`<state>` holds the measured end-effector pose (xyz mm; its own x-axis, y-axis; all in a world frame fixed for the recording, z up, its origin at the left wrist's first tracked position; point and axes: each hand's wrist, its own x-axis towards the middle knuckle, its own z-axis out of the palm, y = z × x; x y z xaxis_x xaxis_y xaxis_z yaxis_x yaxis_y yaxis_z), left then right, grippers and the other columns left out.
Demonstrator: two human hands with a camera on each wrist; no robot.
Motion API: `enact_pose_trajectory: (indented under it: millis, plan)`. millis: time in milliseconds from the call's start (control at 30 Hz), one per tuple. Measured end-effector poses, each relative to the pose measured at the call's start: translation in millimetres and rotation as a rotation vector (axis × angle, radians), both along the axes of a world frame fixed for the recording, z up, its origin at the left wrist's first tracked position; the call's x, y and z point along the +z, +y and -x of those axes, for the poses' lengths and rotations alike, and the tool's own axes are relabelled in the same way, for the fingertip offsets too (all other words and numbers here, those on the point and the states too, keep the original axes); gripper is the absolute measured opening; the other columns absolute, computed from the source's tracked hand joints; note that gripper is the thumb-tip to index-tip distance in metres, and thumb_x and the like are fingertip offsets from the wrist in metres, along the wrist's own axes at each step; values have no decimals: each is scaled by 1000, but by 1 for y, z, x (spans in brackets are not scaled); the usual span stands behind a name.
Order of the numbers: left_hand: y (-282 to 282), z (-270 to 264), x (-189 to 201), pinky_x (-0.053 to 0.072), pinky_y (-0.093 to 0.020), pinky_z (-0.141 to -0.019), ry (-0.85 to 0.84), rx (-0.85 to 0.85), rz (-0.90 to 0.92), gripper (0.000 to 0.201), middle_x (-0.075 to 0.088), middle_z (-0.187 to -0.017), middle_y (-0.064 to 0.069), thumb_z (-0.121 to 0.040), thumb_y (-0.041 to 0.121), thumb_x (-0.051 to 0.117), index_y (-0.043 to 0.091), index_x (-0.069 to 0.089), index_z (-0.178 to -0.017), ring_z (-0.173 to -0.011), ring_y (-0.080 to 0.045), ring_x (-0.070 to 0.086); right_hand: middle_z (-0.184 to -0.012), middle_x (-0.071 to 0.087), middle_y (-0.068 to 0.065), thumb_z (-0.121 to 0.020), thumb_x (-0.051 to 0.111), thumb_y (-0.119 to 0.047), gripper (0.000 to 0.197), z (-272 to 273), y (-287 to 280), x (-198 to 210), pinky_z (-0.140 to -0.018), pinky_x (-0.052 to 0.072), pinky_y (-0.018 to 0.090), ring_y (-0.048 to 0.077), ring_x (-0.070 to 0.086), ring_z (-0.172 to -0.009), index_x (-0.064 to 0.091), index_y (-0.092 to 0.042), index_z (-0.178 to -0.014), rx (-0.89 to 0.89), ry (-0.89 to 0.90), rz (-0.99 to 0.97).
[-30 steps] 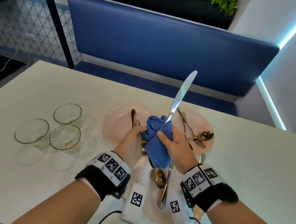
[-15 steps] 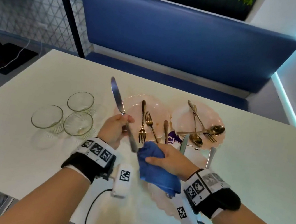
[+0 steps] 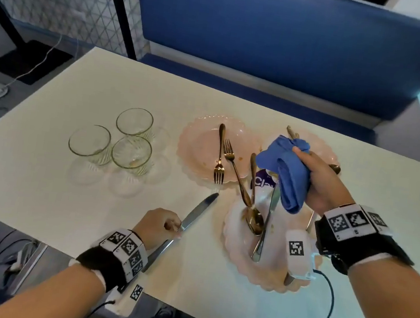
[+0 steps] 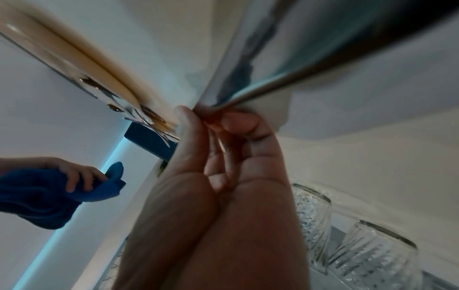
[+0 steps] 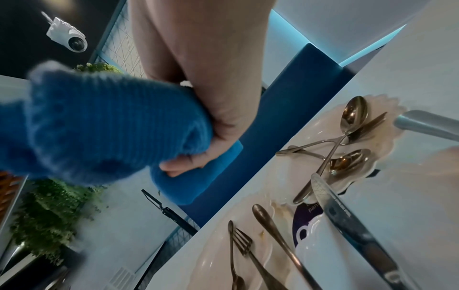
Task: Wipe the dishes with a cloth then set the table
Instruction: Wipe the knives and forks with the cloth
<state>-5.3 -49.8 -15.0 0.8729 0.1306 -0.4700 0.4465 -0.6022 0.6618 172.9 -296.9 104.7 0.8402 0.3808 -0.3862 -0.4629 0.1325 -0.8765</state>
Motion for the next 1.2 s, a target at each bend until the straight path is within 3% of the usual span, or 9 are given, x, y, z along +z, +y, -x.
enact_pose_trajectory:
  millis: [167, 333, 500, 633, 733, 900, 1000, 1067, 1200]
  plan:
    - [-6, -13, -3, 37, -5, -53, -13, 18, -55, 32, 56, -65, 8, -66, 6, 79, 22, 52, -57, -60, -2, 51, -105, 68, 1, -96, 48, -26, 35, -1, 0, -1, -62, 56, 21, 9, 70, -77, 52, -17, -129, -9, 19, -4]
    - [-13, -38, 9, 37, -8, -56, 60, -68, -155, 26, 55, -68, 9, -68, 13, 77, 18, 55, -56, -68, -9, 54, -82, 73, -3, -96, 47, -28, 29, -4, -5, 2, -55, 55, 20, 8, 70, -65, 56, -17, -122, -63, 56, -50]
    - [-13, -118, 55, 41, -18, -74, -50, 8, -190, 19, 66, -95, -8, -85, 20, 61, 4, 71, -90, -90, -21, 60, -64, 71, -4, -97, 46, -29, 20, -8, -13, 2, -49, 54, 19, 8, 65, -50, 64, -19, -97, -131, 81, -79]
    - [-21, -177, 73, 47, -28, -76, -61, 86, -244, 24, 65, -96, -10, -91, 24, 53, 4, 64, -98, -81, -24, 59, -65, 72, -3, -97, 44, -28, 22, -10, -17, -4, -53, 56, 20, 8, 67, -53, 64, -19, -93, -112, 102, -58]
    - [-29, -199, 73, 48, -33, -87, 29, 105, -312, 40, 62, -110, -12, -93, 33, 52, 6, 53, -122, -91, -27, 60, -76, 75, -2, -96, 44, -30, 22, -11, -20, -9, -61, 58, 25, 10, 70, -62, 64, -20, -102, -77, 112, -46]
    - [-27, -209, 64, 38, -40, -101, 117, 138, -366, 44, 52, -132, -18, -90, 21, 57, 0, 51, -128, -124, -35, 47, -115, 68, 2, -96, 44, -30, 35, -15, -19, -14, -72, 59, 28, 14, 70, -91, 51, -23, -130, -2, 99, -22]
    - [-15, -214, 51, 48, -34, -79, 156, 183, -204, 33, 59, -94, -9, -84, 21, 63, 8, 62, -115, -90, -27, 54, -126, 62, 6, -96, 44, -29, 39, -20, -14, -19, -84, 55, 32, 22, 63, -108, 47, -21, -134, 59, 101, 22]
    - [-6, -217, 48, 43, -23, -60, 162, 295, -64, 6, 55, -80, -4, -84, 19, 65, 15, 63, -82, -66, -17, 49, -126, 62, 6, -98, 42, -28, 37, -24, -6, -23, -87, 55, 33, 23, 62, -110, 48, -20, -133, 96, 108, 42]
    - [5, -214, 56, 43, -17, -42, 174, 448, 176, 22, 54, -62, -6, -89, 15, 60, 6, 55, -70, -53, -15, 48, -126, 60, 7, -100, 39, -27, 34, -32, 21, -27, -82, 55, 26, 18, 62, -101, 47, -21, -132, 188, 93, 97]
